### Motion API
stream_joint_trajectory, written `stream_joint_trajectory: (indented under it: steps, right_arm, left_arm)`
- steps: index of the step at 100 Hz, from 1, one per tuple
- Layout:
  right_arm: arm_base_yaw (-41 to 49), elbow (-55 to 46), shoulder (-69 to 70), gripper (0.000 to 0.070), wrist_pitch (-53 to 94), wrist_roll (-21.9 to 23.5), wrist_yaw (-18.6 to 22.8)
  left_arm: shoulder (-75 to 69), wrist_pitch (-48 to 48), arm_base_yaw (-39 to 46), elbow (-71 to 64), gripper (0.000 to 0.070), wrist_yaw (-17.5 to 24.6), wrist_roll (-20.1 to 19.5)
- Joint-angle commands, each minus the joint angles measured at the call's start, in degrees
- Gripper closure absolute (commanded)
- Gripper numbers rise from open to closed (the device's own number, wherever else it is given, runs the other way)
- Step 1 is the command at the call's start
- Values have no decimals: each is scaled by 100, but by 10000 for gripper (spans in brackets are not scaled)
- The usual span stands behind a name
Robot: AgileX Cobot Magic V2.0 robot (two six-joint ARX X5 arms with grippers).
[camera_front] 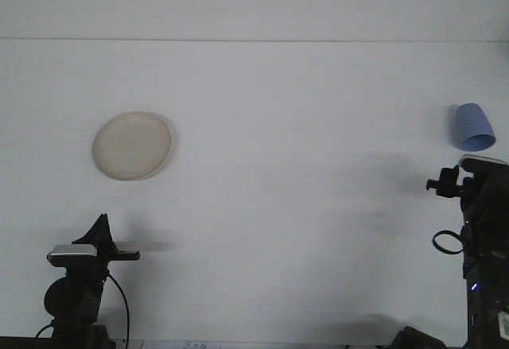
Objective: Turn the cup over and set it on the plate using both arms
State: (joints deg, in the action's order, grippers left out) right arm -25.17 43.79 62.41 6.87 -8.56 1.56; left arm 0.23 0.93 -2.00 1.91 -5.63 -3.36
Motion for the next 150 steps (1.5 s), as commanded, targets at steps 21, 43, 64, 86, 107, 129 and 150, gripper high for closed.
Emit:
stream_joint_trajectory:
  steps: [21, 43, 64, 86, 107, 129, 150]
  right_arm:
    - [-1198, 79, 1482, 257, -1388, -505, 1408]
    - [-1327, 315, 2774, 264, -2804, -734, 1690]
    - [-1392, 1285, 4054, 265, -2898, -820, 1808]
    - [-1392, 2282, 5086, 293, -2920, -820, 2288]
    - [-1384, 3051, 5799, 314, -3025, -778, 2752]
    - [-1364, 3471, 6225, 573, -3150, -778, 2979]
    - [-1364, 3482, 6220, 700, -3213, -702, 3027]
  left_arm:
    - [-4, 72, 11, -111, 685, 9, -7]
    - [-7, 72, 11, -111, 685, 9, -4]
    - [-7, 72, 11, -111, 685, 9, -4]
    - [-4, 72, 11, -111, 685, 9, -4]
    - [-7, 72, 11, -111, 685, 9, -4]
    - [-7, 72, 11, -111, 685, 9, -4]
    - [-7, 72, 11, -111, 685, 9, -4]
